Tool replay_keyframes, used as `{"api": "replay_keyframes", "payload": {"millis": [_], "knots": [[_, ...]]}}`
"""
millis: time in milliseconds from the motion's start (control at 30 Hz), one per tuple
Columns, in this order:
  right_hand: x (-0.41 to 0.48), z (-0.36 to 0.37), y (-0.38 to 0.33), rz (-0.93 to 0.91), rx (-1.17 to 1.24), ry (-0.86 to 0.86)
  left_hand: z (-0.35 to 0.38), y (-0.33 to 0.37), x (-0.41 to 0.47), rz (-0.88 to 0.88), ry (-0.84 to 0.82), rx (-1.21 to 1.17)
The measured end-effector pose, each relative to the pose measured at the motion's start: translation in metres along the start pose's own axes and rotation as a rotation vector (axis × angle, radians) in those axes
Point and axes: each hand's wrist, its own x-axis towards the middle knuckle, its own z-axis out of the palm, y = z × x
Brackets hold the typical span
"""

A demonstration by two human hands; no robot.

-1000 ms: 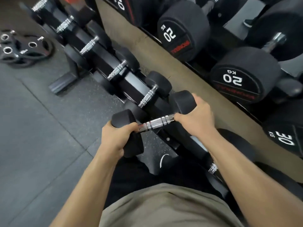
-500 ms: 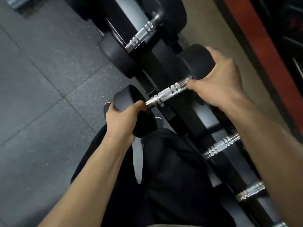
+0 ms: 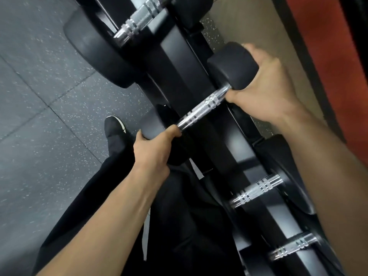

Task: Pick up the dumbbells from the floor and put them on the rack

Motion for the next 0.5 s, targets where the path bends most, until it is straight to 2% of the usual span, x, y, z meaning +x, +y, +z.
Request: {"api": "replay_keyframes", "payload": {"millis": [267,433,500], "knots": [[0.008,0.001,0.023,0.013,0.014,-0.002,0.006,-0.001,0.000,0.025,0.005,0.139],[-0.001,0.004,0.027,0.017,-0.010,0.058,0.011,0.009,-0.002,0.019,0.020,0.117],[-0.003,0.002,0.021,-0.013,0.012,0.078,0.013,0.013,-0.002,0.069,0.054,0.142]]}}
